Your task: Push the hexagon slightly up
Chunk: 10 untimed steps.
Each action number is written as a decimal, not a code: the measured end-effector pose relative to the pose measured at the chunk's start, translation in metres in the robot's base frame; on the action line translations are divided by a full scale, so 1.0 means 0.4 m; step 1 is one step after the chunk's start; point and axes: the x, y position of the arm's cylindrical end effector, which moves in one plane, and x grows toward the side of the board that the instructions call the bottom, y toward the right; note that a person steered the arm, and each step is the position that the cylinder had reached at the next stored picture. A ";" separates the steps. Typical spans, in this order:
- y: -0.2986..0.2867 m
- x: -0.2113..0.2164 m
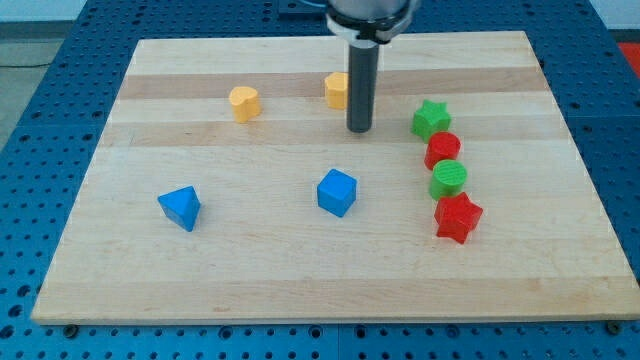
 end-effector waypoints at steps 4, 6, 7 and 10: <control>-0.052 -0.114; -0.071 -0.187; -0.087 -0.213; -0.348 0.179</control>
